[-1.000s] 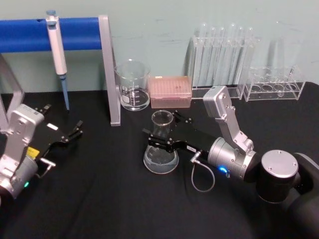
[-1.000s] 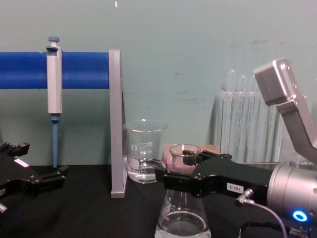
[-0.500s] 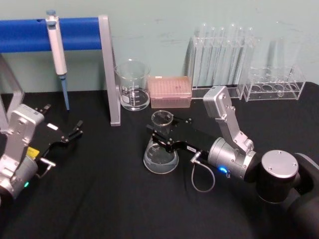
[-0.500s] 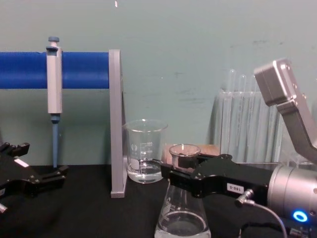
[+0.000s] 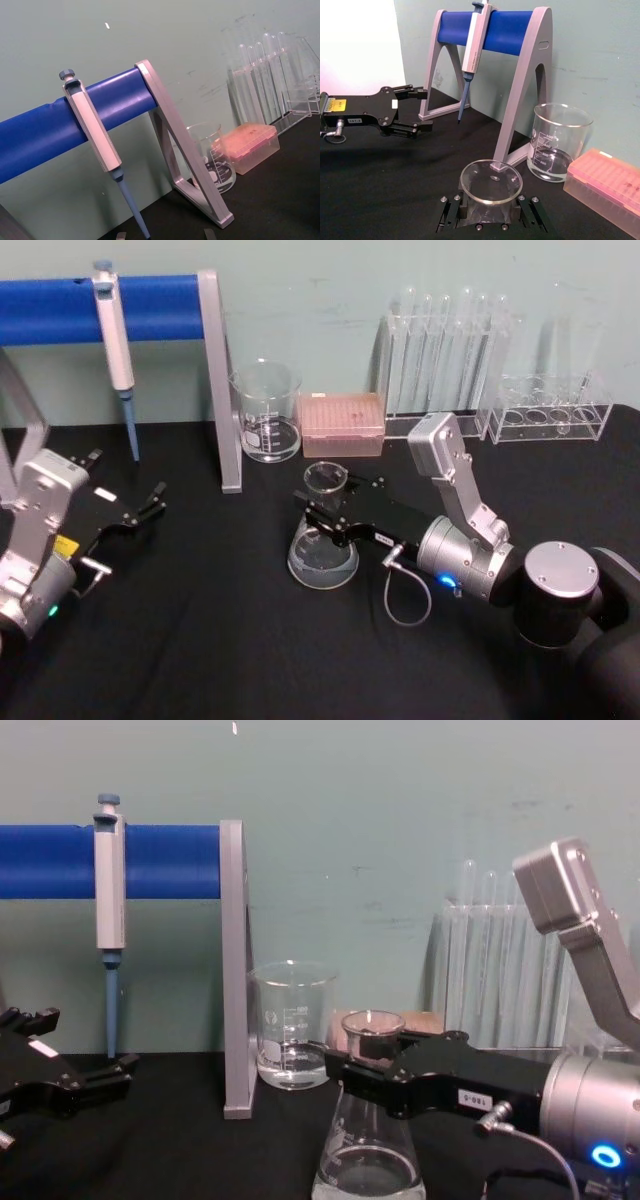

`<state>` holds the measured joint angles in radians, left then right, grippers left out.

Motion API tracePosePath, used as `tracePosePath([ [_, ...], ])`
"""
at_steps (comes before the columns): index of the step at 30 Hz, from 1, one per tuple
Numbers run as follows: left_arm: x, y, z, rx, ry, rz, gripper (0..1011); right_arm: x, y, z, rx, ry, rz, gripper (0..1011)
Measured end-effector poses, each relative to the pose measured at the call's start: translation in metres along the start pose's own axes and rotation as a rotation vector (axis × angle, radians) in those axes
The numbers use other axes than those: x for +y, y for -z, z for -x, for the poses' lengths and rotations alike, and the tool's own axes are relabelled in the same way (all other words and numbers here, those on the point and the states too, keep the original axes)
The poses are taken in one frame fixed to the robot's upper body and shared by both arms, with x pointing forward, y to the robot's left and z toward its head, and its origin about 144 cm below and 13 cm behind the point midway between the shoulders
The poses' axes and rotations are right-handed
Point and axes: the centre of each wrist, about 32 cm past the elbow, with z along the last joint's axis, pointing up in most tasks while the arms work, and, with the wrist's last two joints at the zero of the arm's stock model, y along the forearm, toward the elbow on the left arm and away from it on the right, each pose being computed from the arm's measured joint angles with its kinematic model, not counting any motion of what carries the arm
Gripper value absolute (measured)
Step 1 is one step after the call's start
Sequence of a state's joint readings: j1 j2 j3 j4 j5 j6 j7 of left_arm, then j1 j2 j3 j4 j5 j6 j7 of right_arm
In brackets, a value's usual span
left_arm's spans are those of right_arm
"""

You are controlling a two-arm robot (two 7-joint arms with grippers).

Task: Grasp the erlenmeyer flask with one hand, shake it three times, then place it back.

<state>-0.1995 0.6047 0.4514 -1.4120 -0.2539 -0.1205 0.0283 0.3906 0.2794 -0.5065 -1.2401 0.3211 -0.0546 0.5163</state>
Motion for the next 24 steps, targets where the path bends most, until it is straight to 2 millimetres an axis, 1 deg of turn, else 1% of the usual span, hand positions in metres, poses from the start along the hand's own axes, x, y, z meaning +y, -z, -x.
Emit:
tracePosePath([
  [13,0.0,0.0,0.0,0.0,0.0,0.0,1001,-0.001,-0.001,-0.003,0.007,-0.002,-0.023,450],
  [16,0.0,0.0,0.0,0.0,0.0,0.0,1001,-0.001,-0.005,-0.003,0.004,-0.003,-0.038,449],
  [24,0.0,0.0,0.0,0.0,0.0,0.0,1001,0.002,-0.025,-0.001,-0.003,0.003,-0.065,449],
])
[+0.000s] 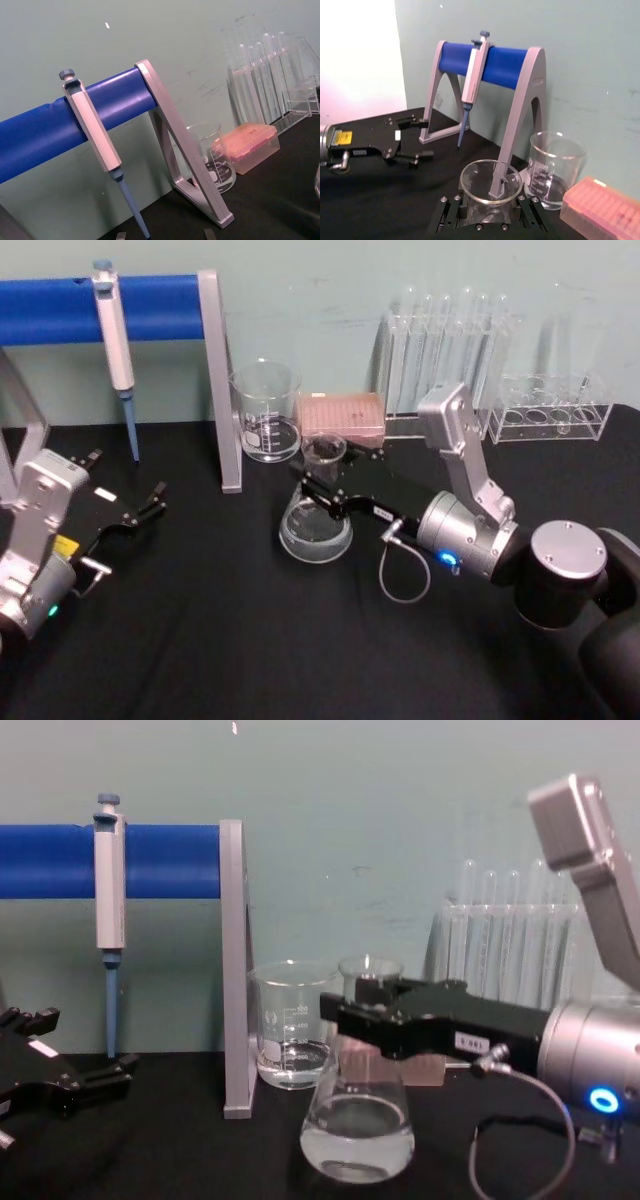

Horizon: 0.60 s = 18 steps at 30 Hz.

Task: Grasp the erlenmeyer flask with one hand, shake it three times, then place it back.

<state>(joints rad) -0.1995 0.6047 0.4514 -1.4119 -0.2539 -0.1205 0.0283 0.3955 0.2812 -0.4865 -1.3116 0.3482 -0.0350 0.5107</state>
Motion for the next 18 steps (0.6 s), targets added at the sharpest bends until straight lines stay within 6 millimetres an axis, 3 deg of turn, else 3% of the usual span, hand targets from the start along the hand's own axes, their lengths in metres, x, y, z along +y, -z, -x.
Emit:
tracePosePath([
  [18,0.0,0.0,0.0,0.0,0.0,0.0,1001,-0.007,-0.046,0.004,-0.028,0.077,-0.052,449],
])
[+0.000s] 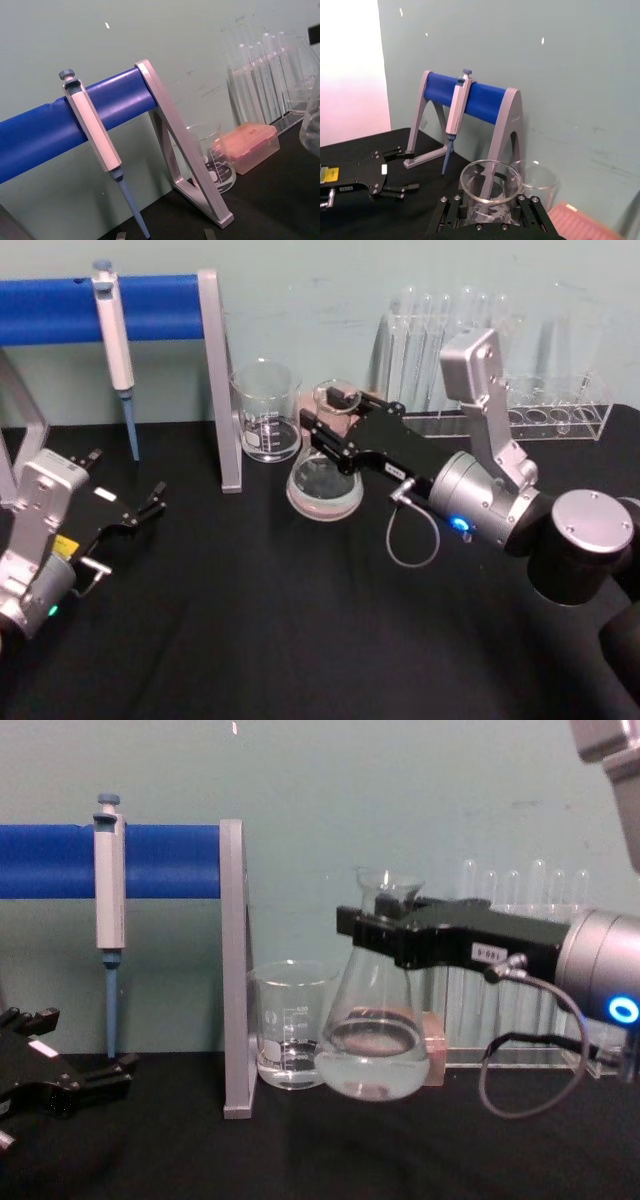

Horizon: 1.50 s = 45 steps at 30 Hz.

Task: Grasp the erlenmeyer flask with one hand, shake it three times, then place it back.

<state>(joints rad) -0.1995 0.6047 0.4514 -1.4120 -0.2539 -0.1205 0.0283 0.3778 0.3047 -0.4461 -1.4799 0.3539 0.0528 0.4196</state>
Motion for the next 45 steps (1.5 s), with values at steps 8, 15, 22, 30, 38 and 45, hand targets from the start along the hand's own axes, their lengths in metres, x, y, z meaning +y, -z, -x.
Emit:
tracePosePath([
  [8,0.0,0.0,0.0,0.0,0.0,0.0,1001,-0.003,-0.007,-0.001,-0.002,0.009,-0.01,450],
  [15,0.0,0.0,0.0,0.0,0.0,0.0,1001,-0.003,-0.007,-0.002,0.001,0.016,-0.006,450],
  [22,0.0,0.0,0.0,0.0,0.0,0.0,1001,-0.003,-0.007,-0.002,0.005,0.009,-0.005,450],
  [30,0.0,0.0,0.0,0.0,0.0,0.0,1001,0.001,-0.005,0.003,0.015,-0.048,-0.007,449],
  [38,0.0,0.0,0.0,0.0,0.0,0.0,1001,0.004,-0.005,0.011,0.029,-0.131,-0.01,449],
  [45,0.0,0.0,0.0,0.0,0.0,0.0,1001,0.007,-0.004,0.02,0.045,-0.226,-0.009,449],
])
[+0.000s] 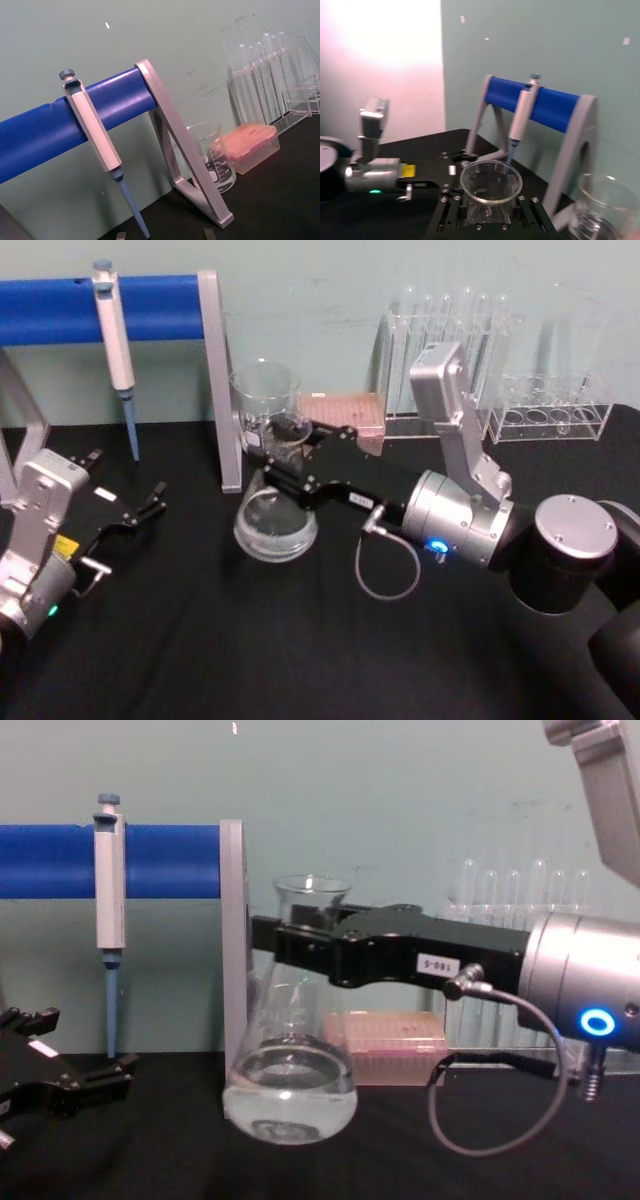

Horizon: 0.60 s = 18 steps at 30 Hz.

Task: Grasp the erlenmeyer flask with one hand, shake it three times, then place it back.

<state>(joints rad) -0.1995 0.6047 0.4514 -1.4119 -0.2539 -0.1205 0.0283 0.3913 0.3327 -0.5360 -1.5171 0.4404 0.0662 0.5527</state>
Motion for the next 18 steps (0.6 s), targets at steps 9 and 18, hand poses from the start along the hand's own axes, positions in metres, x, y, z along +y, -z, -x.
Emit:
tracePosePath([
  [9,0.0,0.0,0.0,0.0,0.0,0.0,1001,0.007,0.0,0.006,0.009,-0.116,0.002,449],
  [18,0.0,0.0,0.0,0.0,0.0,0.0,1001,0.011,0.001,0.007,0.006,-0.208,-0.001,450],
])
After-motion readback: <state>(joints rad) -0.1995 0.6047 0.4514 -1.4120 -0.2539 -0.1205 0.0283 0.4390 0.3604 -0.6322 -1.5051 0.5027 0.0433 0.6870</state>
